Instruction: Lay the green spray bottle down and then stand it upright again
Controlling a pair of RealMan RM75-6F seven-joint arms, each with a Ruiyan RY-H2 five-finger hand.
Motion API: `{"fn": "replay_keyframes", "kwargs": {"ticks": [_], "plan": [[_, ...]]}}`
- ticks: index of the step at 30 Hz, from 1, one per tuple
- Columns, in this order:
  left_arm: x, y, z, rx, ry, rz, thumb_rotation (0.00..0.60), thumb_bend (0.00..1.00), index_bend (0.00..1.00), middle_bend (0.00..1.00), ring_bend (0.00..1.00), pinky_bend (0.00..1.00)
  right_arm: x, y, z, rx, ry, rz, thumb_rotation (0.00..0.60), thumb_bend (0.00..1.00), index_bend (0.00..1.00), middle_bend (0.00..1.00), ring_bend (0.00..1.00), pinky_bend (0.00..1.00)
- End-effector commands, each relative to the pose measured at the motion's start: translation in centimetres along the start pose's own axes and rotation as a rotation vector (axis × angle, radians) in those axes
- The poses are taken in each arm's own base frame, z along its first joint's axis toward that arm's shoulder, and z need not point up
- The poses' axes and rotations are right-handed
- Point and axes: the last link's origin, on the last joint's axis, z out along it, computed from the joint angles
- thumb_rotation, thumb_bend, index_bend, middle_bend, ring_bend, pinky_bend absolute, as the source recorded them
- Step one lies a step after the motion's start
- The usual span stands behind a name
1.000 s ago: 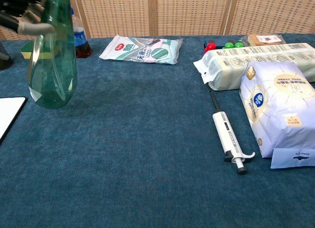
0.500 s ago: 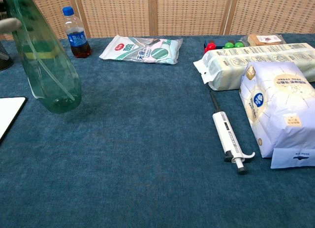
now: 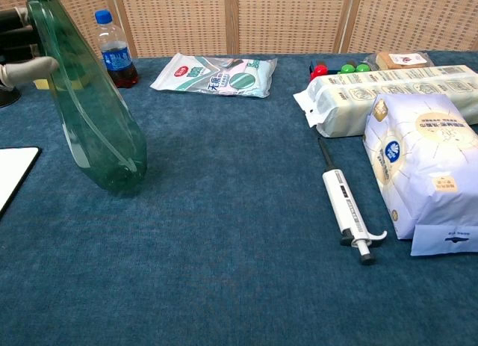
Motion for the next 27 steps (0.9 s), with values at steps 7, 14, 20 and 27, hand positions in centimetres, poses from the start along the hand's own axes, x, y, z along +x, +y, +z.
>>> {"fn": "replay_keyframes", "kwargs": {"ticks": [7,14,20,27], "plan": [[-0.9,-0.3,-0.1,-0.011,-0.031,0.027,0.600,0.41,0.45,0.37,0.35,0.57,0.1,0.0,0.0,0.000,0.001,0.003,0.600,0.38,0.26,0.30,0.08,0.18],[-1.1,-0.3,-0.4,-0.023,-0.044,0.056,0.600,0.41,0.44,0.37,0.33,0.54,0.2,0.0,-0.1,0.001,0.005,0.003,0.600,0.37,0.26,0.30,0.08,0.18],[-1.2,-0.4,-0.7,-0.026,-0.045,0.071,0.600,0.41,0.44,0.36,0.30,0.50,0.1,0.0,-0.1,0.003,0.003,0.005,0.600,0.38,0.26,0.30,0.08,0.18],[-1.1,-0.6,-1.2,-0.023,-0.040,0.084,0.600,0.41,0.43,0.34,0.27,0.47,0.2,-0.1,-0.1,0.005,0.005,0.008,0.600,0.38,0.26,0.30,0.08,0.18]]}}
